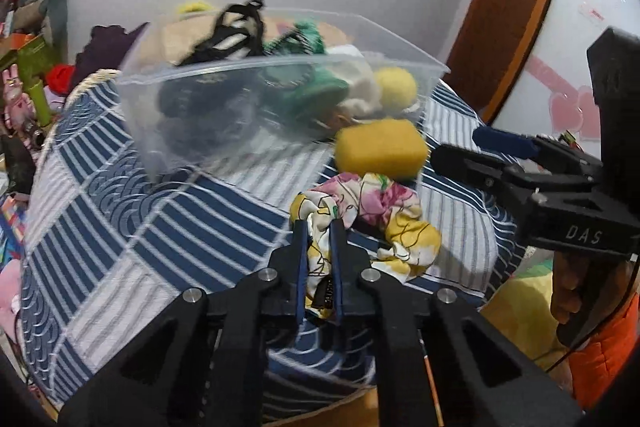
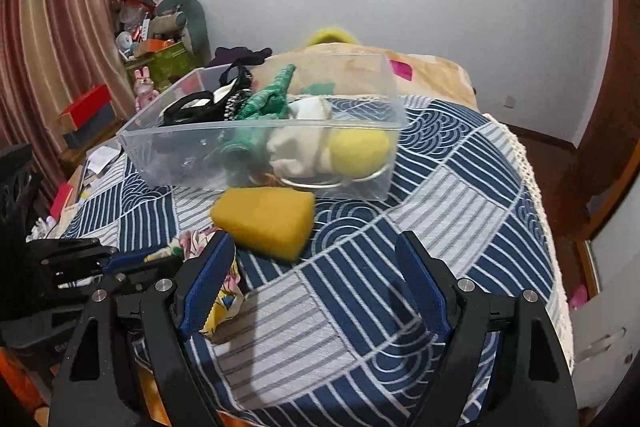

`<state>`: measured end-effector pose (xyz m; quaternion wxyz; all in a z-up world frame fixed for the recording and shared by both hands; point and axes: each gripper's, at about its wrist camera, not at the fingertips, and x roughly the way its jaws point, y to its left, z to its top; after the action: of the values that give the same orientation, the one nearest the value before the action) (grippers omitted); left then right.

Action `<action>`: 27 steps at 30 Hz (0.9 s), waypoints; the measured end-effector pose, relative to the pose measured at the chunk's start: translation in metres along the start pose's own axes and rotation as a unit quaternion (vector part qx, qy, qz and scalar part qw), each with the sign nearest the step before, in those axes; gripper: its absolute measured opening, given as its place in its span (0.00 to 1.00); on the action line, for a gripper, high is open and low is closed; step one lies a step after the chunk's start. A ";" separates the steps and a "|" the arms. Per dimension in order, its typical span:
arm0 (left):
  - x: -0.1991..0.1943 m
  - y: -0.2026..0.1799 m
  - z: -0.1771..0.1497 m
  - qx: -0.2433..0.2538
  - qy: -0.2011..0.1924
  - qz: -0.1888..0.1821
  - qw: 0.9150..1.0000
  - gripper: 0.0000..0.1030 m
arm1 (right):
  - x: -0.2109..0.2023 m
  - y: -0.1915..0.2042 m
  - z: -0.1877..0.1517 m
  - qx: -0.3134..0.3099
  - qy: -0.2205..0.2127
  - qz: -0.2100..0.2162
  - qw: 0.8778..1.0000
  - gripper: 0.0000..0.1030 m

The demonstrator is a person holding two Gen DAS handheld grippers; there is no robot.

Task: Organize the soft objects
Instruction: 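Grasp floral cloth with left tool while right tool grasps yellow sponge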

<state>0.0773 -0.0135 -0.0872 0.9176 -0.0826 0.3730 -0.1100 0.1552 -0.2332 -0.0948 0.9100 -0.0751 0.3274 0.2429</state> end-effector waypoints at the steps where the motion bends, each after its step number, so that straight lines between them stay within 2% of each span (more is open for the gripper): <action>1: -0.003 0.004 0.001 -0.004 -0.004 0.002 1.000 0.09 | 0.002 0.003 0.001 -0.003 0.001 0.002 1.000 0.78; 10: -0.039 0.038 0.015 -0.025 -0.058 0.048 0.997 0.09 | 0.026 0.027 0.010 -0.023 0.014 0.021 0.999 0.78; 16: -0.047 0.041 0.024 -0.029 -0.079 0.057 0.995 0.09 | 0.050 0.031 0.007 -0.027 0.045 0.022 0.998 0.78; 19: -0.050 0.040 0.026 -0.029 -0.085 0.057 0.994 0.09 | 0.054 0.031 0.005 -0.024 0.047 0.022 0.998 0.78; 20: -0.050 0.039 0.027 -0.028 -0.087 0.057 0.994 0.09 | 0.053 0.031 0.005 -0.024 0.045 0.022 0.998 0.76; 21: -0.051 0.039 0.028 -0.029 -0.089 0.056 0.994 0.09 | 0.051 0.031 0.004 -0.024 0.043 0.021 0.999 0.66; 22: -0.052 0.039 0.029 -0.031 -0.091 0.052 0.994 0.09 | 0.049 0.031 0.004 -0.026 0.043 0.024 0.998 0.64; 27: -0.056 0.035 0.032 -0.032 -0.105 0.046 0.993 0.09 | 0.037 0.033 0.006 -0.034 0.026 0.024 0.999 0.61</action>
<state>0.0659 0.0373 -0.0359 0.9525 -0.1061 0.2816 -0.0467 0.1669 -0.1878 -0.1132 0.8922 -0.1047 0.3437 0.2736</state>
